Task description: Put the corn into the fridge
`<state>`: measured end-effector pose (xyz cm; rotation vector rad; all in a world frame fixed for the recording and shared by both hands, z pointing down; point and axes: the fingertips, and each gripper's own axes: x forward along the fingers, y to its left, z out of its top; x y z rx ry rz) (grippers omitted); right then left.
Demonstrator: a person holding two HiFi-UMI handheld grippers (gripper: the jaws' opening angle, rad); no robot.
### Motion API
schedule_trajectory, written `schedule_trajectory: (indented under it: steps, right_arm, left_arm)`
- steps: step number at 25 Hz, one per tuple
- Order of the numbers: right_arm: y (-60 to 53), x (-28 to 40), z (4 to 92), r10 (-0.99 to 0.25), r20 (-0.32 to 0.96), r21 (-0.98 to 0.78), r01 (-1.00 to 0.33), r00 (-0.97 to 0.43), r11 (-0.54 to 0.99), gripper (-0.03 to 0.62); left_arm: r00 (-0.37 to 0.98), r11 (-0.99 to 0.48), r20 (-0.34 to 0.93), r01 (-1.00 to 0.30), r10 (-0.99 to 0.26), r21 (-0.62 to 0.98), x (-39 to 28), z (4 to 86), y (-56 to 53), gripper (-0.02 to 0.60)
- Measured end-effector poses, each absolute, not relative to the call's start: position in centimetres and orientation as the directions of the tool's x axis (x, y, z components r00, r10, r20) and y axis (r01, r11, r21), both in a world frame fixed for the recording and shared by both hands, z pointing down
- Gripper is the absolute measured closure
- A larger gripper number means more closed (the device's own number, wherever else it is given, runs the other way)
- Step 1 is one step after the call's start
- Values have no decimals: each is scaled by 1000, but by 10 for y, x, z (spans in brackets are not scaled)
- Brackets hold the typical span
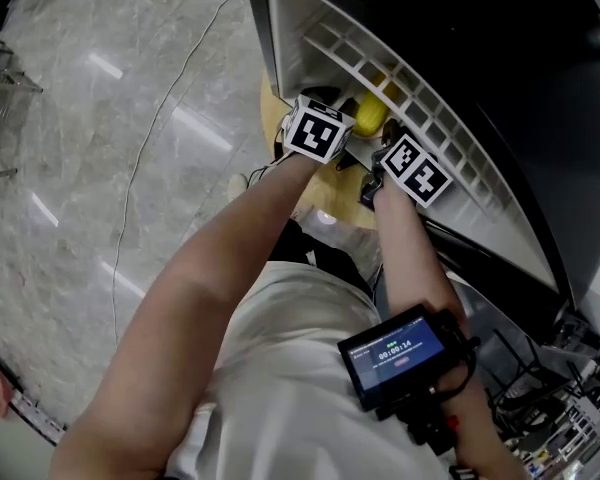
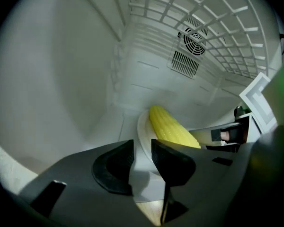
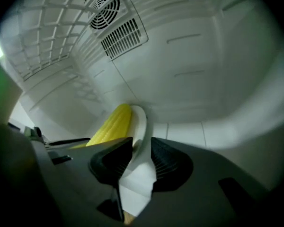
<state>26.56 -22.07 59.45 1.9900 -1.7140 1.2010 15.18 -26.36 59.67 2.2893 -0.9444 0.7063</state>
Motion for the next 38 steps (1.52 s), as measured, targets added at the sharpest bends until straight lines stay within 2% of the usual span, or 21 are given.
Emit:
schedule_trajectory:
  steps: [9, 15, 16, 18, 27, 38]
  right_arm:
    - [-211, 268, 581, -747, 664, -318, -918, -37, -238, 496]
    - [-205, 270, 577, -770, 637, -325, -919, -38, -224, 585]
    - [-205, 270, 575, -775, 631, -328, -918, -38, -222, 585]
    - [-204, 269, 567, -790, 612, -328, -921, -38, -210, 585]
    - [-160, 231, 529, -827, 559, -305, -941, -50, -149, 585]
    - [-90, 160, 478, -879, 440, -369, -929, -182, 8, 585]
  left_arm:
    - [663, -587, 558, -733, -500, 344, 128, 566, -243, 485]
    - [659, -590, 571, -733, -490, 339, 107, 570, -219, 488]
    - [656, -588, 575, -735, -490, 338, 102, 571, -217, 501]
    - [648, -586, 577, -741, -497, 327, 90, 569, -212, 570]
    - [726, -584, 492, -683, -481, 438, 21, 537, -151, 574]
    - [788, -655, 394, -613, -472, 442, -34, 493, -80, 574]
